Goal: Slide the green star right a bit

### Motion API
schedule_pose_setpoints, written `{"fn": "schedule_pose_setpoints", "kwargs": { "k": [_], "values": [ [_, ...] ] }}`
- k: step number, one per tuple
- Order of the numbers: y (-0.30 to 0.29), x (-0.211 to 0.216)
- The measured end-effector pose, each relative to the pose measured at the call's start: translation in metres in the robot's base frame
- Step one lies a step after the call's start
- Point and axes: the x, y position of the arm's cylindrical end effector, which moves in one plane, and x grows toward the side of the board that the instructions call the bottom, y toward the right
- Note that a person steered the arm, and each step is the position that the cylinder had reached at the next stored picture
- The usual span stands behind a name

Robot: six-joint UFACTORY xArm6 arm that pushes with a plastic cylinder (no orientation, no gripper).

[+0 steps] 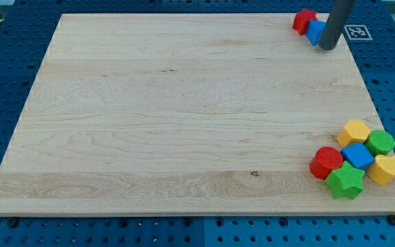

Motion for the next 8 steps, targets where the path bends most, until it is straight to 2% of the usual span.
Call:
{"fn": "schedule_pose_setpoints", "kwargs": {
  "k": [3,4,6,7,8],
  "values": [
    [-0.021,0.0],
    [-0.009,0.02],
    [-0.008,0.124],
    [-0.037,0.133],
    [-0.084,0.171]
  ]
}}
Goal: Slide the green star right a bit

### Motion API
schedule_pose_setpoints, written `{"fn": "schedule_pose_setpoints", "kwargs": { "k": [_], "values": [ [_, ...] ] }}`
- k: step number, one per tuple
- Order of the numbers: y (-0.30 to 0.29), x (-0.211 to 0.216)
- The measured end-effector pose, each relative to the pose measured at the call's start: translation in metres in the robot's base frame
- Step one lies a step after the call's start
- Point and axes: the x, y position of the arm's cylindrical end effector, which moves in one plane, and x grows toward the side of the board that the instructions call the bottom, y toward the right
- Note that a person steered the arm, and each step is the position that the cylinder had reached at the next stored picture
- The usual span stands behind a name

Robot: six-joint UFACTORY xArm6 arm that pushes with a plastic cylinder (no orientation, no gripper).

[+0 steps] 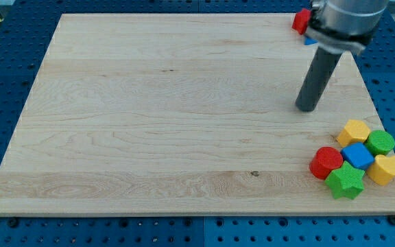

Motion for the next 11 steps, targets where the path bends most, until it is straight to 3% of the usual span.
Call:
{"fn": "schedule_pose_setpoints", "kwargs": {
  "k": [2,3,8,11],
  "values": [
    [-0.026,0.134],
    [-0.021,0.15],
    [0.046,0.15],
    [0.007,0.141]
  ]
}}
